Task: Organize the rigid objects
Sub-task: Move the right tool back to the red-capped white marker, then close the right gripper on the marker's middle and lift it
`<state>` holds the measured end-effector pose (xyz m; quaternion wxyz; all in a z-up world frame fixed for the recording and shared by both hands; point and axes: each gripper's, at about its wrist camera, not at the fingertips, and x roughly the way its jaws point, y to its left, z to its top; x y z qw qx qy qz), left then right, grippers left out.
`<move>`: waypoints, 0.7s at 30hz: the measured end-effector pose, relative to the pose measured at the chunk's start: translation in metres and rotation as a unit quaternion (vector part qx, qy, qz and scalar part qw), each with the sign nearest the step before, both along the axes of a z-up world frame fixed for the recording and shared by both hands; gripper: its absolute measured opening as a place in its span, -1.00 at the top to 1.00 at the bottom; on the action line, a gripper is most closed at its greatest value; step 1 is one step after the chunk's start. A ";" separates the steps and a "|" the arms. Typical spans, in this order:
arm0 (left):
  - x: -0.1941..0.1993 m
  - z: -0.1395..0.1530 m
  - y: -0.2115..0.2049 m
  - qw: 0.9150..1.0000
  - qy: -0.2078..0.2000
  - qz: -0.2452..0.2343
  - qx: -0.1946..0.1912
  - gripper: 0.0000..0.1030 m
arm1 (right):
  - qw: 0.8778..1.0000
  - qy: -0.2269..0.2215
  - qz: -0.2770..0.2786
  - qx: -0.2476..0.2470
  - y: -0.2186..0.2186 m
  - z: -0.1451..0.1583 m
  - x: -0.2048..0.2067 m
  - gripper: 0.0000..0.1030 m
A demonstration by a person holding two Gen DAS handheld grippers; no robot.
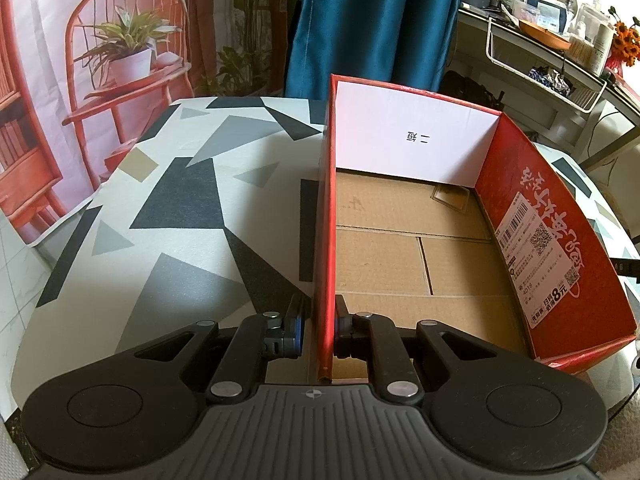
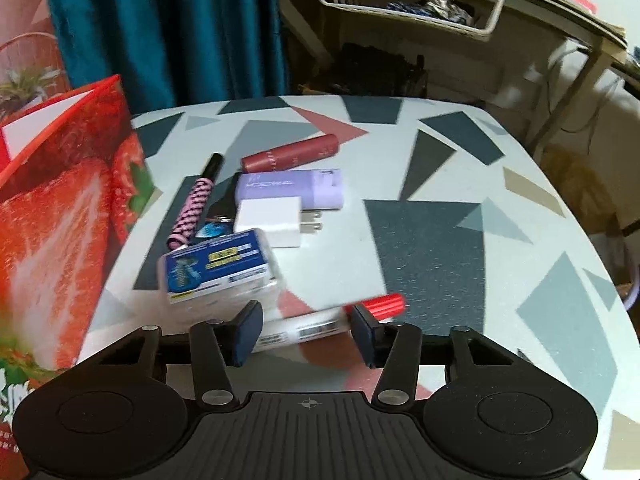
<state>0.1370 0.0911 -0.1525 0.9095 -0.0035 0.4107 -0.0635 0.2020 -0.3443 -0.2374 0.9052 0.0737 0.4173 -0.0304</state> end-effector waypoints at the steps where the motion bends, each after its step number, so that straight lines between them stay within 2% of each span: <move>1: 0.000 0.000 0.000 1.000 -0.001 0.000 -0.001 0.70 | 1.000 0.002 -0.008 0.006 -0.004 0.000 0.001 0.10; 4: -0.001 0.000 0.000 1.000 -0.002 -0.002 -0.001 0.70 | 0.999 0.017 -0.034 0.034 -0.011 -0.001 0.002 0.10; 11: -0.001 0.000 0.002 1.000 -0.002 -0.001 -0.007 0.70 | 0.996 0.027 -0.047 0.069 -0.010 -0.004 0.002 0.05; 15: -0.001 0.000 0.004 1.000 0.000 -0.001 -0.017 0.70 | 0.997 0.039 -0.033 0.049 -0.002 -0.008 0.007 0.07; 17: -0.001 -0.001 0.004 1.000 0.000 -0.001 -0.019 0.71 | 0.999 0.040 -0.017 0.027 0.004 -0.008 0.008 0.13; 21: -0.001 -0.001 0.004 1.000 0.000 -0.001 -0.022 0.72 | 0.999 0.036 0.005 -0.009 0.010 -0.008 0.006 0.54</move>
